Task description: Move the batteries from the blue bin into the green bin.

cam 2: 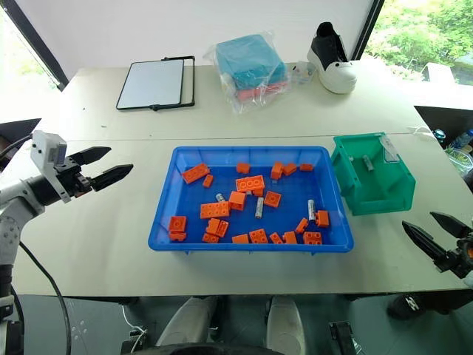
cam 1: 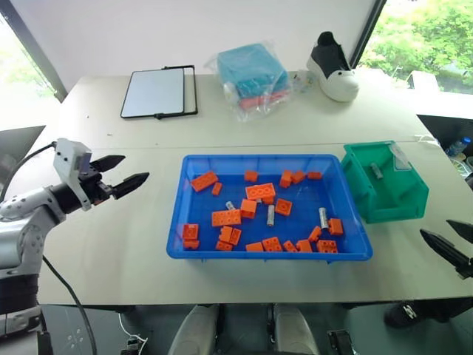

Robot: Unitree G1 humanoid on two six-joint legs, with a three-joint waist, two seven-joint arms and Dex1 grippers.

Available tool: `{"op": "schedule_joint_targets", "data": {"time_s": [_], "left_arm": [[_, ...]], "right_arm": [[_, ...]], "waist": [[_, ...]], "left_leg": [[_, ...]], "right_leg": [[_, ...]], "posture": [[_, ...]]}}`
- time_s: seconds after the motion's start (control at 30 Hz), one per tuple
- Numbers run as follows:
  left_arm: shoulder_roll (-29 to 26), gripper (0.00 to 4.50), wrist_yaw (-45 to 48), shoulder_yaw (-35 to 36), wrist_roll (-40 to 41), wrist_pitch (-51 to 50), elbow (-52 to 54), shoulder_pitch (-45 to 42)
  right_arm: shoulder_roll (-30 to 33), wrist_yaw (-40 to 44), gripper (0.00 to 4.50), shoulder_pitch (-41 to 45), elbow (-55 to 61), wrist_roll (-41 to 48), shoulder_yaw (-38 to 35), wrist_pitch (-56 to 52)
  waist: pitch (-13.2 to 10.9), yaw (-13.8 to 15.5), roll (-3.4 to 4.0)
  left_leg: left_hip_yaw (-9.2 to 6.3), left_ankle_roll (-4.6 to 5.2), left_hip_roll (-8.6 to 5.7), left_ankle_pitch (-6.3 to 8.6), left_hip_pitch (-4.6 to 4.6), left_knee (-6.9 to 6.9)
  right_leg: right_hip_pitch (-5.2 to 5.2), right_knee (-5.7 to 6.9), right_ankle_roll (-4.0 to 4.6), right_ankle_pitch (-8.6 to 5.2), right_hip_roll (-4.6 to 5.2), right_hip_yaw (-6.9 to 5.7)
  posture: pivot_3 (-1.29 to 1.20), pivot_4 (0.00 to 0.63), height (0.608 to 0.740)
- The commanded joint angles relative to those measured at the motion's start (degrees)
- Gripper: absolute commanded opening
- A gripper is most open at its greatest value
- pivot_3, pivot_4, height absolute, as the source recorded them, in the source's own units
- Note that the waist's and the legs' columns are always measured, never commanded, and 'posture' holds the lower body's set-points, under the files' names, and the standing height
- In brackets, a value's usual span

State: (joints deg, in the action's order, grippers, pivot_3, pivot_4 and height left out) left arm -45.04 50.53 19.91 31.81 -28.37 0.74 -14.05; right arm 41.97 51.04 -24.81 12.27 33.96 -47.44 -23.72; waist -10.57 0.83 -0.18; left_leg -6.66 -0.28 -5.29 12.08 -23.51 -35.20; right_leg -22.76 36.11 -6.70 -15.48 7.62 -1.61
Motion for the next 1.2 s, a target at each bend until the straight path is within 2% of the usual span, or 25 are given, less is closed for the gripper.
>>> {"op": "schedule_joint_targets", "data": {"time_s": [0.03,0.57,0.7,0.8,0.83,0.93,1.0,1.1,1.2], "left_arm": [[-0.5,4.50,0.0,1.3,0.6,0.2,2.6,0.6],[0.7,4.50,-0.3,-0.4,2.1,-1.7,6.0,1.3],[0.4,4.50,0.7,-1.4,3.3,-3.2,6.6,-0.7],[-1.1,4.50,3.3,-1.9,5.2,-5.4,8.5,-1.6],[-2.0,4.50,4.6,-2.1,6.1,-6.2,9.5,-1.8],[-4.8,4.50,8.4,-2.8,8.4,-8.5,12.8,-2.2],[-6.6,4.50,11.2,-3.2,9.9,-9.4,14.7,-2.3],[-8.5,4.50,13.7,-4.1,11.2,-10.4,16.6,-3.2],[-10.3,4.50,15.7,-4.5,12.3,-11.1,18.8,-3.4]], "right_arm": [[0.0,-0.1,3.46,0.0,1.7,0.7,-1.0,0.6],[4.7,0.7,3.46,2.1,2.1,1.0,-1.9,-2.4],[8.9,2.4,3.46,5.3,2.9,1.7,-0.4,-3.9],[14.1,2.0,3.46,12.7,5.9,5.7,3.6,-9.2],[15.9,1.7,3.46,16.7,6.8,7.6,6.1,-11.3],[19.1,1.4,4.33,28.9,8.7,10.4,16.9,-15.8],[19.1,2.4,4.47,37.1,10.3,8.6,27.3,-16.2],[15.2,4.6,4.47,49.2,10.9,4.6,42.7,-16.6],[6.8,8.7,4.47,59.6,6.5,-4.8,59.5,-11.9]], "waist": [[0.0,0.0,0.00],[0.0,0.0,0.00],[0.0,0.0,0.00],[0.0,-0.4,-0.02],[0.0,-0.7,-0.03],[-0.1,-0.9,-0.06],[-0.1,-0.9,-0.11],[-0.1,-1.3,-0.12],[-0.2,-1.0,-0.24]], "left_leg": [[0.01,0.00,-0.01,0.00,0.00,0.00],[0.03,0.01,0.00,-0.01,0.00,-0.01],[0.04,0.01,0.00,-0.01,0.00,-0.06],[0.11,0.01,0.03,-0.01,0.02,-0.09],[0.12,0.01,0.07,-0.01,0.03,-0.10],[0.13,0.03,0.17,-0.02,0.03,-0.06],[0.08,0.03,0.21,-0.02,0.00,-0.01],[0.13,0.03,0.16,-0.02,-0.20,0.02],[0.09,0.03,0.07,-0.05,-0.64,-0.06]], "right_leg": [[0.00,0.00,0.00,0.00,0.01,0.01],[-0.01,0.00,0.01,0.00,0.00,0.02],[0.02,0.00,0.00,0.01,0.00,-0.02],[0.01,0.00,-0.01,0.08,-0.01,-0.01],[0.00,0.01,0.00,0.09,-0.02,-0.02],[-0.05,0.02,0.09,0.13,-0.06,-0.05],[-0.10,0.01,0.13,0.14,-0.08,-0.06],[-0.32,-0.01,0.11,0.14,-0.03,-0.05],[-0.68,0.00,-0.08,0.26,-0.02,-0.06]], "posture": [[0.00,0.150,0.731],[0.00,0.150,0.731],[0.00,0.150,0.731],[0.00,0.150,0.731],[0.00,0.150,0.731],[0.00,0.150,0.731],[0.00,0.150,0.731],[0.00,0.150,0.731],[0.00,0.150,0.731]]}}
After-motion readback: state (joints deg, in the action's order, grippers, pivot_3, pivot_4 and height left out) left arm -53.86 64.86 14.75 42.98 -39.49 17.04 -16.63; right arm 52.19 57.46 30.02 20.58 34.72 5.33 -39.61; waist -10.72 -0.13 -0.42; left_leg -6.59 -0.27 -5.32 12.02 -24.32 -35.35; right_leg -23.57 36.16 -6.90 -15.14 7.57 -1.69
